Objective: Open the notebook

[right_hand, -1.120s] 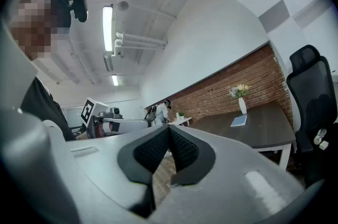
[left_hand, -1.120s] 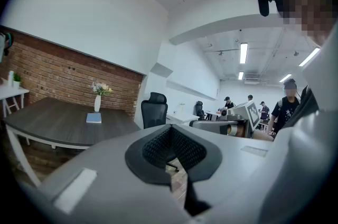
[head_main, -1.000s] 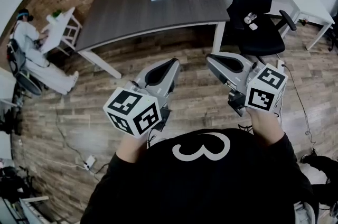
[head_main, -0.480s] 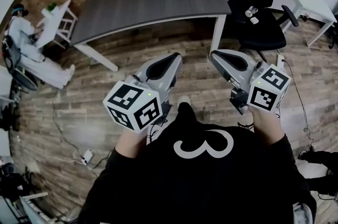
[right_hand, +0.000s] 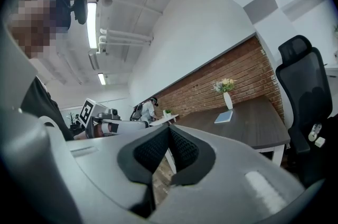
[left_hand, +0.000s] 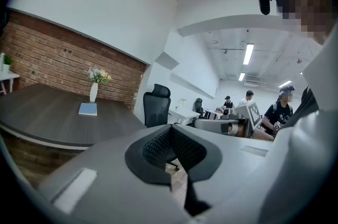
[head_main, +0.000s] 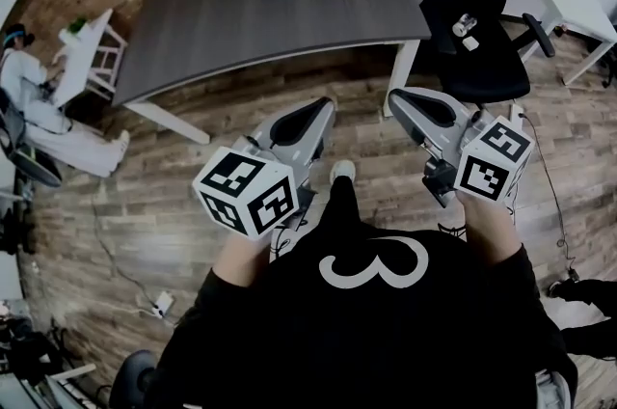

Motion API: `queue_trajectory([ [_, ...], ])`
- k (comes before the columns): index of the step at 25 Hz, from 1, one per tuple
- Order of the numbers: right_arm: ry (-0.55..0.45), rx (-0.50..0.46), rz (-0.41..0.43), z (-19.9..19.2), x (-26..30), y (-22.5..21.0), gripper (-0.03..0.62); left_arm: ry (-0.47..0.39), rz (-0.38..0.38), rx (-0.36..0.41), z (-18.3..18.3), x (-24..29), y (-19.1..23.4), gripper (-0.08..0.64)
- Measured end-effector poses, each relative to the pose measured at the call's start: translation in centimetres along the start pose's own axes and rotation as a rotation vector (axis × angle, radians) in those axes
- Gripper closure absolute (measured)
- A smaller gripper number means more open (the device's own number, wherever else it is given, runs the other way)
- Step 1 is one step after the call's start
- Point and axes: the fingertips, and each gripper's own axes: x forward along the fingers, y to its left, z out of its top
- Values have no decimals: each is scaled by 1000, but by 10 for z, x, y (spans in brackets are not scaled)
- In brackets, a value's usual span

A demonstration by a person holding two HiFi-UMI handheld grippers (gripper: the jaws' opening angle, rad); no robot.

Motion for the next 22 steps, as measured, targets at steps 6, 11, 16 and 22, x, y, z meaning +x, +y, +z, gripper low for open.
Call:
queue_trajectory([
  [6, 16, 63, -26, 18, 77, -86, 591, 46, -4, -33, 22, 69, 96, 543],
  [11, 43, 104, -39, 40, 147, -162, 591, 82, -6, -58, 47, 133, 179, 543],
  [16, 64, 100, -56, 59, 206, -220, 591, 114, -11, -44, 67, 179, 248, 543],
  [22, 82, 88, -74, 60, 239, -257, 591, 143, 19, 10, 70, 212, 295, 543],
])
